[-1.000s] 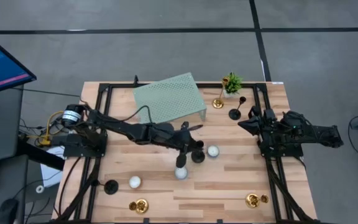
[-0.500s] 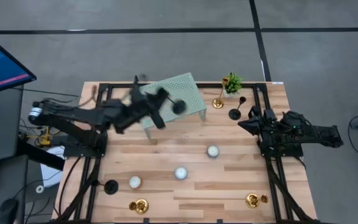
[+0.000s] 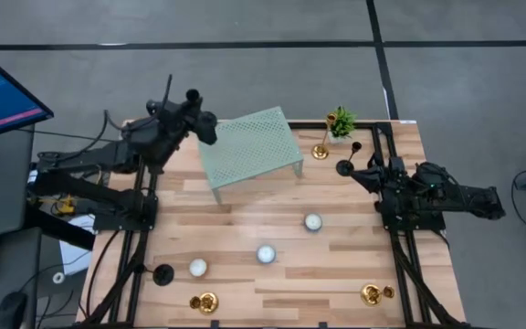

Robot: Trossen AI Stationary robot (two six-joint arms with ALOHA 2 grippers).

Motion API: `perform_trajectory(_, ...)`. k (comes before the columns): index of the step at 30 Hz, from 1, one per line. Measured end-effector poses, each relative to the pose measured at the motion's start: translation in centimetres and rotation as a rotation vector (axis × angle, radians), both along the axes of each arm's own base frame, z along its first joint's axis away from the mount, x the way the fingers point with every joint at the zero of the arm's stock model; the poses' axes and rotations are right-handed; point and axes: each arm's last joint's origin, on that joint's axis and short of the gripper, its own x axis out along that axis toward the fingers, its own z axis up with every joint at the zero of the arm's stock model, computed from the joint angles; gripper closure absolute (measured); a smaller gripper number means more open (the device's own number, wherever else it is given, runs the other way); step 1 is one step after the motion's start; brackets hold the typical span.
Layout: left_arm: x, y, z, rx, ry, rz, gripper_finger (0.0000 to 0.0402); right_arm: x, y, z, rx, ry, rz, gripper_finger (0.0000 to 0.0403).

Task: Pick & Place candle stick holders
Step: Put the middle black candle holder on the shelf

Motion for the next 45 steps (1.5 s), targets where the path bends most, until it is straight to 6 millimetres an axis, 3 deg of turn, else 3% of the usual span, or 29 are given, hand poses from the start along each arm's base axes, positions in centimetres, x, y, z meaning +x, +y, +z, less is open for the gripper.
perform_trajectory(14, -0.8, 4.8, -2.4, -0.245, 0.034, -0.262, 0.0371, 0.0, -0.1, 0.0, 0.003, -0.001, -0.016, 0.0403)
perform_trajectory(22, -2.0, 7.0, -2.5, -0.262, 0.060, -0.283, 0.0371, 0.0, -0.1, 0.0, 0.003, -0.001, -0.016, 0.0403)
perform_trajectory(37, -2.6, 8.3, -3.0, -0.277, 0.118, -0.295, 0.0371, 0.0, -0.2, 0.0, 0.007, 0.000, -0.056, 0.0403)
perform_trajectory(45, -2.2, 8.6, -4.5, -0.272, 0.134, -0.292, 0.0371, 0.0, -0.2, 0.0, 0.007, 0.000, -0.060, 0.0403)
